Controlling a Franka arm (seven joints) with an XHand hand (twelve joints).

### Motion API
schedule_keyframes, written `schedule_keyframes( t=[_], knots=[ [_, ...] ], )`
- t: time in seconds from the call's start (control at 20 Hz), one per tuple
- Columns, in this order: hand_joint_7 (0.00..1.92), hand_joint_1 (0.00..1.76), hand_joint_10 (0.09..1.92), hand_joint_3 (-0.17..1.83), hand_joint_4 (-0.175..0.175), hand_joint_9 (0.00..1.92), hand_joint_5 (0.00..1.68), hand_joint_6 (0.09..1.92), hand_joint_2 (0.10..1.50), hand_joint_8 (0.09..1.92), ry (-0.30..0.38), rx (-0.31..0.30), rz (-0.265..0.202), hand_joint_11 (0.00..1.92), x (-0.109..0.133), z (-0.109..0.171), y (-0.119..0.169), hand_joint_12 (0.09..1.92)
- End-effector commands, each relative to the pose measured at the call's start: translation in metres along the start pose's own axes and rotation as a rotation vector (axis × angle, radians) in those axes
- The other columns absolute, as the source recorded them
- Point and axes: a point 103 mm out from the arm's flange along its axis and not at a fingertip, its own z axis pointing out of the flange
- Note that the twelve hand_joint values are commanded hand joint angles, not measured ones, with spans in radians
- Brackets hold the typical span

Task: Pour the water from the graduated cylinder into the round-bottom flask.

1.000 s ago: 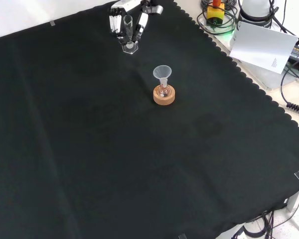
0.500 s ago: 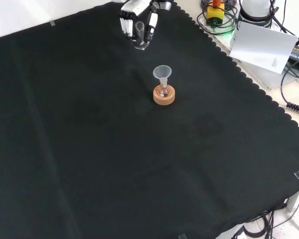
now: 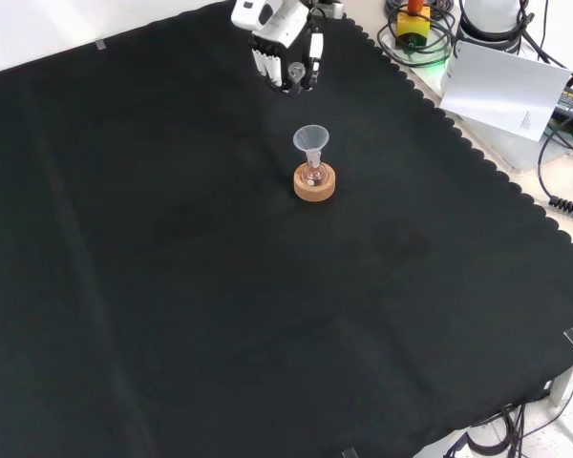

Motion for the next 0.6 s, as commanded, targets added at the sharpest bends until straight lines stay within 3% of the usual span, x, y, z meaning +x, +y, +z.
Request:
schedule_keyframes(
  t=[0.05, 0.6],
  knots=[
    [1.23, 1.26, 0.09, -0.03, 0.028, 1.46, 1.16, 0.81, 1.04, 0.54, -0.076, 0.126, 0.004, 1.2, 0.013, -0.002, -0.002, 0.74],
    [1.23, 1.26, 0.09, -0.03, 0.029, 1.46, 1.16, 0.81, 1.04, 0.54, -0.161, 0.237, 0.021, 1.21, 0.025, -0.006, 0.007, 0.74]
  ],
)
